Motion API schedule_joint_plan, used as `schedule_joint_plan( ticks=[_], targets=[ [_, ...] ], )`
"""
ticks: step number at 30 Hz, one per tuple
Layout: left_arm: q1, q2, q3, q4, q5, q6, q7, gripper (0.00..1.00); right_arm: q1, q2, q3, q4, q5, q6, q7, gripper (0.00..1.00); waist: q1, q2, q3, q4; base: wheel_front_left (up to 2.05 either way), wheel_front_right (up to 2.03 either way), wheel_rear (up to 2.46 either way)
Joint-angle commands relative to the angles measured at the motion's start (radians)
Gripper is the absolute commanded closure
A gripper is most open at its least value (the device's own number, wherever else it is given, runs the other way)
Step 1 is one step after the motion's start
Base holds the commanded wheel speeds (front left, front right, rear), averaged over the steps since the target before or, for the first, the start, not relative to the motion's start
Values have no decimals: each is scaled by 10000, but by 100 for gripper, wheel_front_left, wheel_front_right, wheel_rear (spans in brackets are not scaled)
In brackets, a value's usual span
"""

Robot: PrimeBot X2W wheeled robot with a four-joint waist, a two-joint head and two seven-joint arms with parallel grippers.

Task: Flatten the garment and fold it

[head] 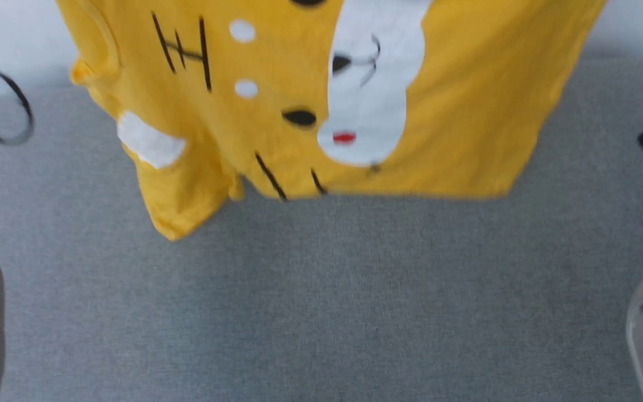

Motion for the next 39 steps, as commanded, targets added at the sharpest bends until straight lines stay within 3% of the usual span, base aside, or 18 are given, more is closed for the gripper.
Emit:
schedule_joint_plan(
  ticks=[1,13,21,31,39],
  targets=[
    [-850,21,-122,308,289,-110,-436,100,-723,111,-85,364,-297,-7,-361,100,-3,0,1653,-472,0,0,0],
    [-4902,-191,-513,2385,1007,-419,-2484,100,-4321,361,-1194,2425,-1994,-7,-2724,100,-3,0,4090,-644,0,0,0],
    [-5720,-374,-327,3502,880,-393,-3950,100,-4981,383,-1791,3142,-3104,-7,-3745,100,-3,0,4950,-333,0,0,0],
    [-4450,-167,-749,4355,298,-903,-5164,100,-4835,326,-1305,4029,-3410,-7,-4534,100,-3,0,5272,243,0,0,0],
    [-2420,890,-2044,2980,-919,-1000,-4662,100,-3320,-653,538,3491,-1300,-7,-4265,100,-3,0,4465,641,0,0,0]
  ],
)
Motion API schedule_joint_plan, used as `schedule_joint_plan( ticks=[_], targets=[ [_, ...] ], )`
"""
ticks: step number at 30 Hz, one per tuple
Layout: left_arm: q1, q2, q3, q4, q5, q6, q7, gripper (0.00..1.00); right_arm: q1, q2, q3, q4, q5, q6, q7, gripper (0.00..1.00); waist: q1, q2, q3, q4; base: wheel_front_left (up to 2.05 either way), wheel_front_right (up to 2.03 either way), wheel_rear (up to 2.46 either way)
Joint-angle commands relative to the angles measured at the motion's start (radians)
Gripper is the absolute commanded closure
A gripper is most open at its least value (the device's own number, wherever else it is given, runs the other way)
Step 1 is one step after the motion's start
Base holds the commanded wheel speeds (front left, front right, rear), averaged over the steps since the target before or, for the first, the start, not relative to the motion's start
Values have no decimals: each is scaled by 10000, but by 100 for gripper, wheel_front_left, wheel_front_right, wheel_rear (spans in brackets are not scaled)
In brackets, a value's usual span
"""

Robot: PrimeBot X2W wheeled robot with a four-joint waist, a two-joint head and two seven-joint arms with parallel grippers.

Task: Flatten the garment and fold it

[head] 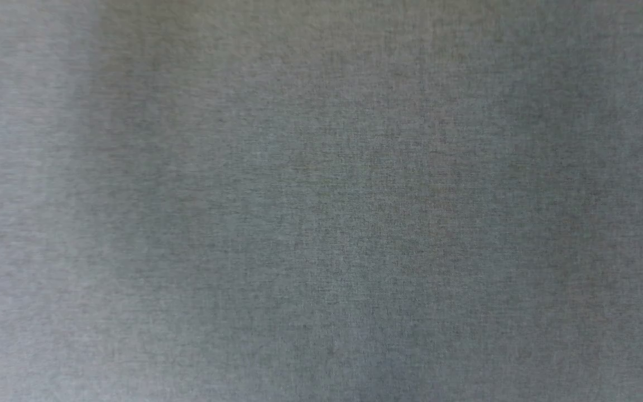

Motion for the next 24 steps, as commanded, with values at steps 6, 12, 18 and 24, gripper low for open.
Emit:
schedule_joint_plan(
  ticks=[6,12,18,24],
  targets=[
    [2489,1362,-286,-2063,-1254,-65,1077,100,2403,-1113,636,-1923,1861,-9,782,100,1,0,-1240,237,0,0,0],
    [5391,2346,-63,-4493,-2005,527,2017,100,4872,-1504,432,-4148,2839,-9,1754,100,1,0,-2028,249,0,0,0],
    [8937,2788,158,-6683,-2453,1797,2051,100,7458,-1374,-223,-6002,3287,-9,2608,100,1,0,-2817,397,0,0,0],
    [12140,3327,-99,-8119,-2700,2700,2434,100,9905,-834,-1020,-7041,3506,-9,2945,100,1,0,-3701,533,0,0,0]
  ],
)
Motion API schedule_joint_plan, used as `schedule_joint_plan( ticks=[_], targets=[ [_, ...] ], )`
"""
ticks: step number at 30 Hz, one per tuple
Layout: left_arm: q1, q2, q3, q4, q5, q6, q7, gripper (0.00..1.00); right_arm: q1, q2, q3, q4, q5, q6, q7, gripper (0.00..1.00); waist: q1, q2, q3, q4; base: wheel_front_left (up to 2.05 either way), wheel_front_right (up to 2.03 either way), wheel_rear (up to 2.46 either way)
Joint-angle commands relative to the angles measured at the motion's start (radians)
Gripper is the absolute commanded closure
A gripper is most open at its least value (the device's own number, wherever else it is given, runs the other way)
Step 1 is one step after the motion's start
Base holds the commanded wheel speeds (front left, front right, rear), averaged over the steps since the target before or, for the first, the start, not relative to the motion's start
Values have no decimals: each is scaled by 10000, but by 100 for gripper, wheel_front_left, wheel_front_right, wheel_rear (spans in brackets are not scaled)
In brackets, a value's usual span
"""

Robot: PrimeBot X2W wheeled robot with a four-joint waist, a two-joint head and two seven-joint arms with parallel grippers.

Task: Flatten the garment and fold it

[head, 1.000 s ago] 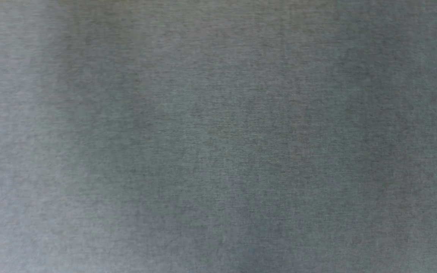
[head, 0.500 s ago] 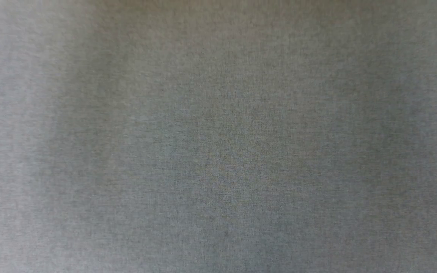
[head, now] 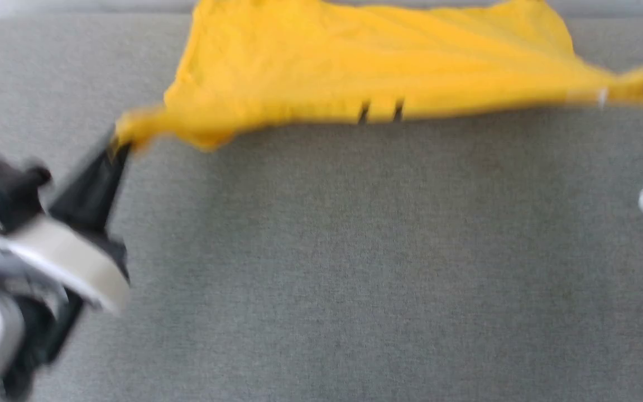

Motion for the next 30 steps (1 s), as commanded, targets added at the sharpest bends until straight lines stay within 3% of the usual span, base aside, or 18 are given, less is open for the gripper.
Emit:
schedule_joint_plan(
  ticks=[1,12,20,30],
  targets=[
    [793,131,-79,-354,-269,234,192,100,649,175,-223,-233,106,-7,24,100,3,-1,-783,181,0,0,0],
    [4438,806,-1156,-1189,-1649,1024,2010,100,4044,1167,-1051,-708,396,-7,21,100,3,-1,-1932,365,0,0,0],
    [5840,592,-1978,-1228,-2609,1211,2850,100,5950,1043,-527,-759,718,-7,1001,100,3,-1,-2302,309,0,0,0],
    [7039,1200,-1923,-1680,-3329,1720,3306,100,8161,777,-694,-1290,1382,-7,2459,100,3,-1,-2543,282,0,0,0]
  ],
)
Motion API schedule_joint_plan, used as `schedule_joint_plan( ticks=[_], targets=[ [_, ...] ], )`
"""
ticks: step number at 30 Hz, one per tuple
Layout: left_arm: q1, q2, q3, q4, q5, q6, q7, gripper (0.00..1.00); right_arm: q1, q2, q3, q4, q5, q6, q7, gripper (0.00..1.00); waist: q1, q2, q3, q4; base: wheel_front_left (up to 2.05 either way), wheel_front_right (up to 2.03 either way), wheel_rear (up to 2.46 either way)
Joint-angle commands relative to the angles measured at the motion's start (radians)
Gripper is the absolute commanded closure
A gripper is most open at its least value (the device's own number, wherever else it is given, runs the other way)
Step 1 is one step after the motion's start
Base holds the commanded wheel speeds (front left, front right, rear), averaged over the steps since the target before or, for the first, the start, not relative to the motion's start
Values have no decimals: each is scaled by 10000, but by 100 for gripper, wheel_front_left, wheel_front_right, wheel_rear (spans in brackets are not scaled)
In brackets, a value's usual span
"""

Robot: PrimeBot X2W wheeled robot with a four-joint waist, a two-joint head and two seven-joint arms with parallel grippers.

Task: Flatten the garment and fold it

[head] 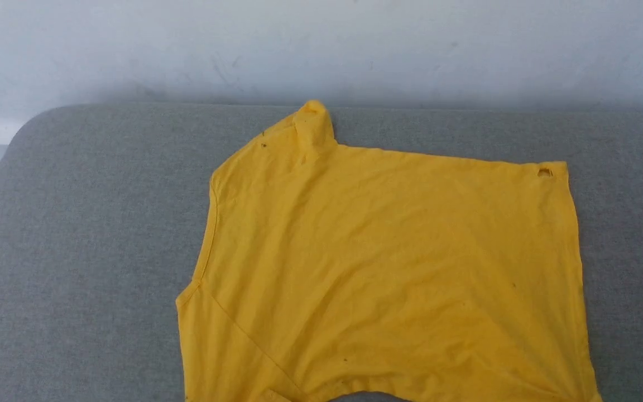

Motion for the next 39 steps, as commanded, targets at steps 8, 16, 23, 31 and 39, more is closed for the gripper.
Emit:
schedule_joint_plan(
  ticks=[8,16,23,31,39],
  targets=[
    [751,612,515,-741,-455,279,-164,100,673,-1,-326,-666,412,-7,386,100,1,0,11,-95,0,0,0],
    [-115,763,1261,-1084,502,114,-1283,100,-105,-125,-405,-830,43,-7,-577,100,1,0,332,-128,0,0,0],
    [-1870,618,1402,-808,1613,-480,-1733,100,-1328,-447,-318,-674,-287,-7,-1274,100,1,0,1008,-214,0,0,0],
    [-3709,-221,1236,302,2603,-1154,-2637,100,-2548,-584,-130,-115,-678,-7,-1872,100,1,0,1817,-405,0,0,0],
    [-4937,-1389,563,2234,3044,-1621,-3011,100,-3522,-702,569,875,-950,-7,-2217,100,1,0,2512,-473,0,0,0]
  ],
)
